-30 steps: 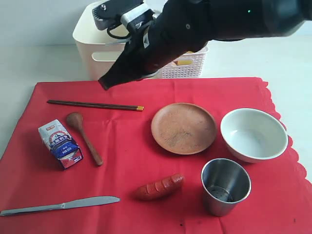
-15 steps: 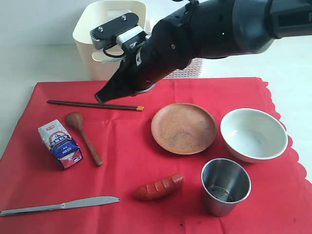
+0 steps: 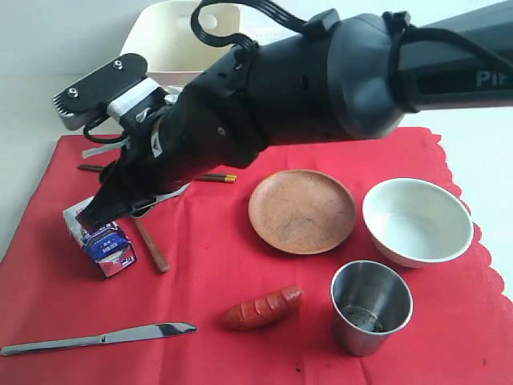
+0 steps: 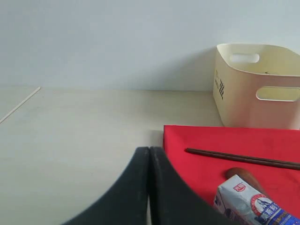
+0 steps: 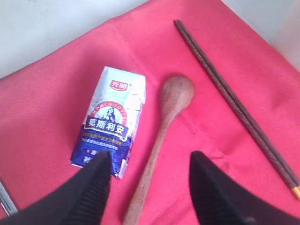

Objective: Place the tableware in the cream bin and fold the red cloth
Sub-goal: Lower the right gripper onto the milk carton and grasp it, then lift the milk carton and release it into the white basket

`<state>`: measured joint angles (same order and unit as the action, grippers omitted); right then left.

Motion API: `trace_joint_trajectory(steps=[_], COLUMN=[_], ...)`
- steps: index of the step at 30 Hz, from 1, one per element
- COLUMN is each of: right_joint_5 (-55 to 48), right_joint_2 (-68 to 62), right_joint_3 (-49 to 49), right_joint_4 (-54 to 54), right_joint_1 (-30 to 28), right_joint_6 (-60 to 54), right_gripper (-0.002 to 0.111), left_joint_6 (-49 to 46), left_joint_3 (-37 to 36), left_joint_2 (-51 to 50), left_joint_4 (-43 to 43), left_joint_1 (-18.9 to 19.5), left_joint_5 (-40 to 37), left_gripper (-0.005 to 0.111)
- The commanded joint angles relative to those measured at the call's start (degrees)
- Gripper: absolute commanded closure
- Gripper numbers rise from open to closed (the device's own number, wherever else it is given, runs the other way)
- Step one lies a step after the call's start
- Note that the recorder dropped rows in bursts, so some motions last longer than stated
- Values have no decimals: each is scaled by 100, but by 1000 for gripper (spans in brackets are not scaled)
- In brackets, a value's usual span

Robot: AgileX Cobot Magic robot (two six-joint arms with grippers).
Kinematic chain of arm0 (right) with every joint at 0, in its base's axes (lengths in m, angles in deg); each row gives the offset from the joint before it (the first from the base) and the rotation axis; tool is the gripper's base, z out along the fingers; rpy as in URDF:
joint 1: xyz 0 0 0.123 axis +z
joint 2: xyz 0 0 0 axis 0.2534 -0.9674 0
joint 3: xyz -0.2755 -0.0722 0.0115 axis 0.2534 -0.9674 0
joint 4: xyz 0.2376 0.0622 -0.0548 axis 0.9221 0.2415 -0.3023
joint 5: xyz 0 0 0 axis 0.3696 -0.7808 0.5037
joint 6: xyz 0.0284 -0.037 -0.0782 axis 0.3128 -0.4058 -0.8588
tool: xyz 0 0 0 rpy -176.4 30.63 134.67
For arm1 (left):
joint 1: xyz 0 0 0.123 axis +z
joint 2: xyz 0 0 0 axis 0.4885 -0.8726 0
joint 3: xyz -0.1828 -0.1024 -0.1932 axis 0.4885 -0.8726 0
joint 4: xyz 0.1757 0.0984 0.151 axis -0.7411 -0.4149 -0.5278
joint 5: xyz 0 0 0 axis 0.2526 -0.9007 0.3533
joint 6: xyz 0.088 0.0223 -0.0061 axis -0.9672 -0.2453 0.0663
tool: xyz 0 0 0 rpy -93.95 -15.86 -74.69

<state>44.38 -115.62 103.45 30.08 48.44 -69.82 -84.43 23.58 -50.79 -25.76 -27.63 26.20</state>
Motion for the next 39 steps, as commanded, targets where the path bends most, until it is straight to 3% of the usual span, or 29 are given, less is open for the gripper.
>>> trace_joint_trajectory(steps=[1,6,25,28,39], right_joint_5=[211,329,-949,-993,-993], right_joint_2=[-4,-272,-2395,-2452,-2270], right_joint_3=[52,121,2264,2333,2333], right_joint_4=[33,33,18,18,18], right_joint_1=[160,377,510,510,519], right_joint_6=[65,50,-254,-269,-469], right_gripper=[34,25,28,38,103], left_joint_6=[-9,-9,-9,-9,-9], left_joint_3=[3,3,3,3,3], left_joint_2=[32,32,32,32,32], left_joint_4=[12,12,12,12,12], left_joint_1=[11,11,11,11,11], left_joint_5=[13,13,13,13,13], left_gripper=[107,107,107,107,107])
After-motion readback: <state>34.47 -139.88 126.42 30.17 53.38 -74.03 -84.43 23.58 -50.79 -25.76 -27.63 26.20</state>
